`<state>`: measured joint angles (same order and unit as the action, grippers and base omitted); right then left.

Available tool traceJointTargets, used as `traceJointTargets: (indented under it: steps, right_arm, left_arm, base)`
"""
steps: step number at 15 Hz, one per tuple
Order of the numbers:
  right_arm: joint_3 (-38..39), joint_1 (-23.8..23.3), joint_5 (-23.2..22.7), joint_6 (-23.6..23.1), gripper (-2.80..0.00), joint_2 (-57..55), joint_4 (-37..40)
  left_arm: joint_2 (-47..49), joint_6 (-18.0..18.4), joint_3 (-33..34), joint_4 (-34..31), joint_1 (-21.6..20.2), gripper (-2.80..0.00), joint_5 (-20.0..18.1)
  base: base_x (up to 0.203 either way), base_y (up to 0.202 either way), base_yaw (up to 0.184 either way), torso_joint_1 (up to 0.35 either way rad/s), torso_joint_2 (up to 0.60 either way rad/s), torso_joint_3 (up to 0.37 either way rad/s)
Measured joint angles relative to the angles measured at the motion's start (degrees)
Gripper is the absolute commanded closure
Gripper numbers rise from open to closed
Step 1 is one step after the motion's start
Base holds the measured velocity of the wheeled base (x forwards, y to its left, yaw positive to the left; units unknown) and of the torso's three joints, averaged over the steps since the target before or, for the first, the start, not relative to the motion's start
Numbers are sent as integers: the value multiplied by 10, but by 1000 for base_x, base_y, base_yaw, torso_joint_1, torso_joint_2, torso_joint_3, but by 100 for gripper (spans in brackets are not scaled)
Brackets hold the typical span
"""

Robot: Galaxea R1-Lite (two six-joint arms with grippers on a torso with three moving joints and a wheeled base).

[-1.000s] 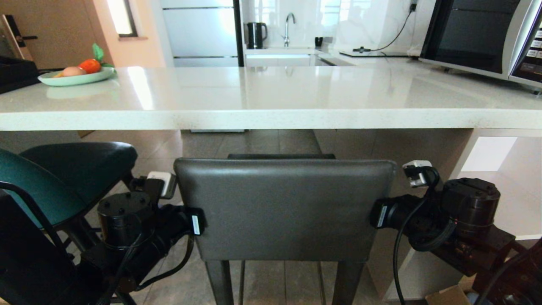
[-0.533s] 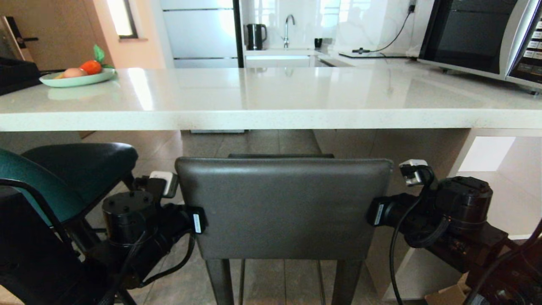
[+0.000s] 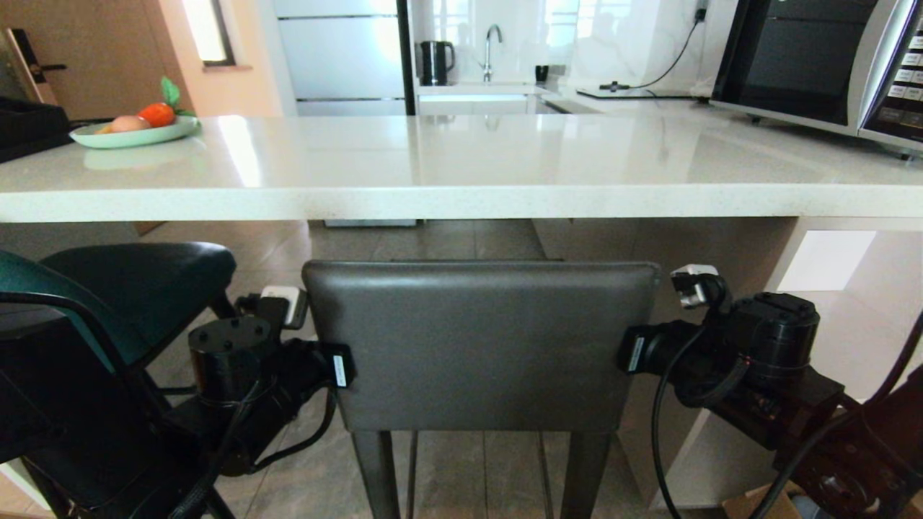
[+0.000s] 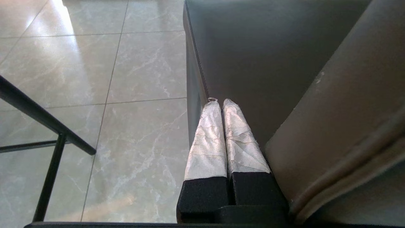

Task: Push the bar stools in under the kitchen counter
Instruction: Push the gray chair back under the dining table

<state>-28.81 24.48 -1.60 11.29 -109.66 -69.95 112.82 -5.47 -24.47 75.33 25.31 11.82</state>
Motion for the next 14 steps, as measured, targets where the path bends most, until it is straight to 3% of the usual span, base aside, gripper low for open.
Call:
traceJointTargets:
  steps: [8,14]
  right_arm:
    - [-9,-1,-1,0,0,-15,-2]
    - [31,-1,-1,0,0,13,0]
  left_arm:
    - [29,0,-22,1,-20,0,-1]
    - [-3,0,28,-8,-6,0,-1]
  base:
    - [0,0,0,0,0,0]
    - [0,0,0,0,0,0]
